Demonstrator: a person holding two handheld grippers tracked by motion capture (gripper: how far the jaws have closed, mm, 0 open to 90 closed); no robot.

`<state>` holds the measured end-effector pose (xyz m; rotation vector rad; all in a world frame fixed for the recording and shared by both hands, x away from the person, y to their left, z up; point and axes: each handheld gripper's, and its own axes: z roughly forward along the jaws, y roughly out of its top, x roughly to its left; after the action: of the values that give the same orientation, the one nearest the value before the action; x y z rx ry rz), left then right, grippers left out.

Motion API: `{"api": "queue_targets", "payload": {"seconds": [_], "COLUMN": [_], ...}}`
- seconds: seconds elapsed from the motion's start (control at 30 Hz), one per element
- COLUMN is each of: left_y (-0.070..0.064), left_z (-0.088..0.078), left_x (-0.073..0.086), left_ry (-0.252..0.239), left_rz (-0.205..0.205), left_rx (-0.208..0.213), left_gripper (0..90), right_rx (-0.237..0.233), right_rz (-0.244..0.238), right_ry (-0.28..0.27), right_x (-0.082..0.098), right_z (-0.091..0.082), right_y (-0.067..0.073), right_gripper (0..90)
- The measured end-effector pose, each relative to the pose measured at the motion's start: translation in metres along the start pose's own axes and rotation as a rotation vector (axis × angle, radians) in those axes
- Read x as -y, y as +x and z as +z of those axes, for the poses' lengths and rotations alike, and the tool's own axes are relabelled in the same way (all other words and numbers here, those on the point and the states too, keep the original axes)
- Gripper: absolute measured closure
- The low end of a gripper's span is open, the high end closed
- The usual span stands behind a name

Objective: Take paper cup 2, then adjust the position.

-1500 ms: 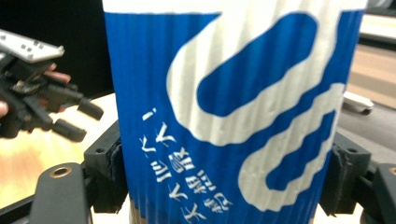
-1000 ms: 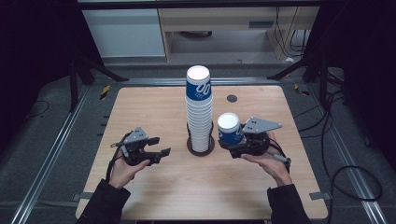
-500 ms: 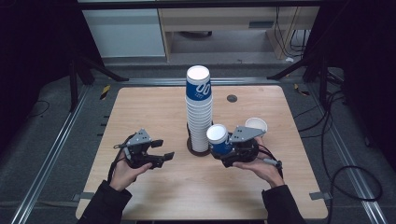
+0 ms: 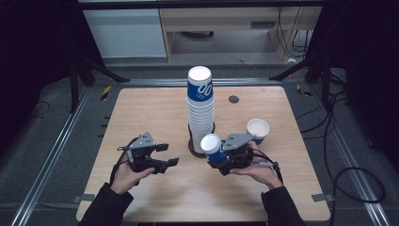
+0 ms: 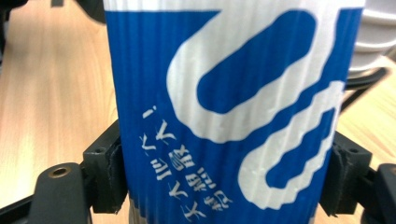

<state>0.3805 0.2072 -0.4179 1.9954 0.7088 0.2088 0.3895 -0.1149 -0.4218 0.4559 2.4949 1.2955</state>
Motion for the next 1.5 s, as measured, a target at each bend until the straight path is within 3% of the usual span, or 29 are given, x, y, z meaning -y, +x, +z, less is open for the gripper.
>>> {"api": "queue_targets", "payload": {"seconds": [0.2,0.4,0.57,0.67,0.9,1.3,1.5], "left_y": [-0.004,-0.008,-0.011,-0.014,-0.021,-0.024,-0.028], "left_z": [-0.001,-0.002,0.001,0.005,0.012,0.018,0.021], "left_x": [-0.002,-0.004,-0.003,-0.002,-0.001,-0.001,0.000], "left_ry": [-0.012,-0.023,-0.012,0.010,0.038,0.056,0.073], "left_rz": [0.018,0.048,0.070,0.083,0.114,0.131,0.158], "left_rx": [0.035,0.080,0.111,0.132,0.178,0.188,0.198], "left_gripper": [25.0,24.5,24.3,24.3,24.3,22.7,21.8], "right_rx": [-0.064,-0.151,-0.184,-0.200,-0.237,-0.261,-0.269], "right_rz": [-0.017,0.002,-0.026,-0.056,-0.099,-0.155,-0.189], "right_ry": [0.008,-0.034,0.013,0.059,0.093,0.162,0.209], "right_x": [0.000,0.004,0.007,0.008,0.004,-0.001,-0.003], "right_z": [0.007,0.010,0.016,0.021,0.025,0.039,0.046], "right_y": [0.005,0.007,0.008,0.010,0.012,0.020,0.025], "right_gripper": [20.7,20.7,20.7,20.6,20.5,20.5,20.5]}}
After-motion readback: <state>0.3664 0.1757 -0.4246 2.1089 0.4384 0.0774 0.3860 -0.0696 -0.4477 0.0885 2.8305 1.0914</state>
